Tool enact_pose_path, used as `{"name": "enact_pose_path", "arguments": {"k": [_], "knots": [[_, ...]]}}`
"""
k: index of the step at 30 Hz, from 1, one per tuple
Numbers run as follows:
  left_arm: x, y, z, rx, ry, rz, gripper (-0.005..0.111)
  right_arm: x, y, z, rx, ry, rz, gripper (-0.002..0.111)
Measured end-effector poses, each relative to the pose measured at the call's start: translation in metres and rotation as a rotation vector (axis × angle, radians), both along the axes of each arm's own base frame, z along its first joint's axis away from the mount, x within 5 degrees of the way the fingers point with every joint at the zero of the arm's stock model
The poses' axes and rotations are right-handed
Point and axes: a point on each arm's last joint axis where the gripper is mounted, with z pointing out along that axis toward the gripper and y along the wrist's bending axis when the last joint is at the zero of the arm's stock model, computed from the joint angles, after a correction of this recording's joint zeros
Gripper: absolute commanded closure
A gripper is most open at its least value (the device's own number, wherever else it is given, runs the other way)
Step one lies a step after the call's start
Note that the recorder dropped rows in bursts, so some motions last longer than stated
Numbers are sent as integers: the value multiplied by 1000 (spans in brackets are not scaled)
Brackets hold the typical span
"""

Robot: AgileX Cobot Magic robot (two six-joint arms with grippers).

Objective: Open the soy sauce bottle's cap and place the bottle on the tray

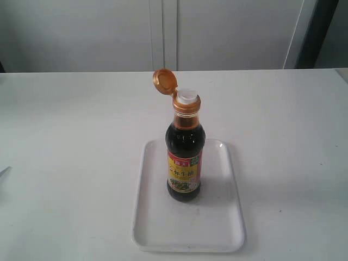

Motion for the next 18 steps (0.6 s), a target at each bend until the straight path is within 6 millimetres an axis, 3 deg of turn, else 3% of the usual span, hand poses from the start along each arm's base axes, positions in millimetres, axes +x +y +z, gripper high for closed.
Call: {"name": "enact_pose_path", "arguments": {"k": [15,18], "knots": [[0,0,0,-4,0,0,107,0,-1,1,-16,-19,-5,108],[0,0,0,-4,0,0,107,-4,-4,-9,4,-32,-47,108]]}}
